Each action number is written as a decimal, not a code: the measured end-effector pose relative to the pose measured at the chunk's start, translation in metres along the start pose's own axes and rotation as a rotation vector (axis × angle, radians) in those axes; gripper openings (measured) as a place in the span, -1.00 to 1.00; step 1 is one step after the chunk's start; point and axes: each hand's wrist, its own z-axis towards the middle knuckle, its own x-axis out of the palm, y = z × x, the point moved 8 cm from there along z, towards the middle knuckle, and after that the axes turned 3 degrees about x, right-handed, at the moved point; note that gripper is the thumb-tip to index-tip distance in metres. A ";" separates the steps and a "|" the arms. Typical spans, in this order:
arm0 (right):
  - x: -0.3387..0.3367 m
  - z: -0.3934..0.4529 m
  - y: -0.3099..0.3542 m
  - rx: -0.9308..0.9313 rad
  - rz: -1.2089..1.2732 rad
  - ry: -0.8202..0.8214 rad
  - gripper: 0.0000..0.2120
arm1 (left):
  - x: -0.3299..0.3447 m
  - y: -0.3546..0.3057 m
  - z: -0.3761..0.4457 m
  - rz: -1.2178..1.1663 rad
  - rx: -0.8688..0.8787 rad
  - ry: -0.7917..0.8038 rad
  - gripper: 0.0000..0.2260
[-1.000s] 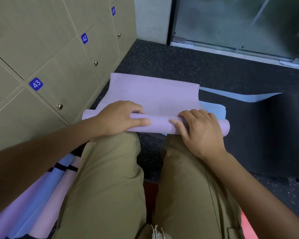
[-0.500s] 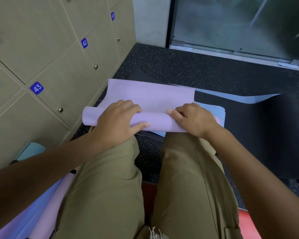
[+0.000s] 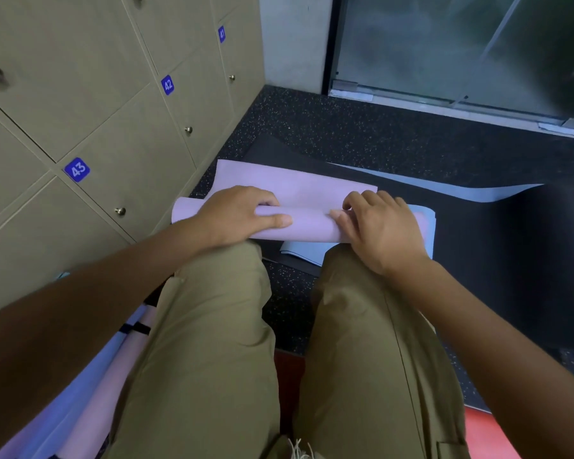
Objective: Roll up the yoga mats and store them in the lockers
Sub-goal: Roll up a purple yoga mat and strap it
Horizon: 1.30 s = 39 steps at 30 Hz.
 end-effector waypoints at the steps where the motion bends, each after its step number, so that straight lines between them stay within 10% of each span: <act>1: 0.003 -0.002 0.000 0.006 -0.004 -0.008 -0.53 | 0.000 0.003 0.004 -0.014 -0.029 0.024 -0.49; 10: 0.015 0.006 -0.006 0.016 0.063 0.035 -0.38 | -0.009 0.005 0.011 -0.073 0.015 -0.051 -0.60; 22: 0.036 0.037 -0.014 0.053 0.073 0.370 -0.41 | 0.010 -0.004 0.003 0.647 0.239 -0.290 -0.20; 39: 0.039 0.035 -0.023 -0.095 -0.119 0.174 -0.12 | 0.017 0.009 0.052 0.512 0.046 0.122 -0.35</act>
